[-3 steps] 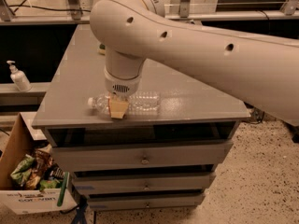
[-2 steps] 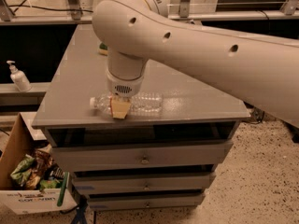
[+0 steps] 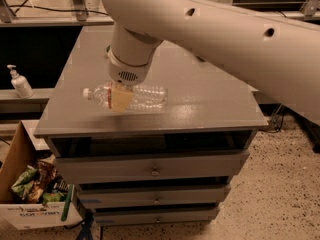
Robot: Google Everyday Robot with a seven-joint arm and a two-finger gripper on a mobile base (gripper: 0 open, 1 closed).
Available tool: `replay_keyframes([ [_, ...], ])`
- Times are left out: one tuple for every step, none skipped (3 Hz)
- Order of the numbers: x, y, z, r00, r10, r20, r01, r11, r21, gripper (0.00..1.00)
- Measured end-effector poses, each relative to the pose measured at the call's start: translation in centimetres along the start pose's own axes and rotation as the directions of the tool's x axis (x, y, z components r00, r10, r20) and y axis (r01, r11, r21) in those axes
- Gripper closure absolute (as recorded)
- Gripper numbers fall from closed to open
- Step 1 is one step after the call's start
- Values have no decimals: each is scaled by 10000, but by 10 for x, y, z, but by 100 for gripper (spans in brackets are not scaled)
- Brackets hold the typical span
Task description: Place water bottle upright
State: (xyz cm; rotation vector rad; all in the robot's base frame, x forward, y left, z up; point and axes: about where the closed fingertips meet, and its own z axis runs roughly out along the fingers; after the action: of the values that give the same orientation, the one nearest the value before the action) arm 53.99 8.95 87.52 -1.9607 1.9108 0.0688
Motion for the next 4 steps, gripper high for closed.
replay_keyframes([
  [-33, -22, -18, 9893, -575, 1339, 528, 9979, 385, 100],
  [-61, -45, -29, 9445, -948, 3144, 769, 9947, 688, 100],
  [-74, -61, -39, 8898, -1011, 4450, 685, 9937, 887, 100],
  [-76, -72, -53, 8221, -814, 5635, 298, 9945, 1002, 100],
])
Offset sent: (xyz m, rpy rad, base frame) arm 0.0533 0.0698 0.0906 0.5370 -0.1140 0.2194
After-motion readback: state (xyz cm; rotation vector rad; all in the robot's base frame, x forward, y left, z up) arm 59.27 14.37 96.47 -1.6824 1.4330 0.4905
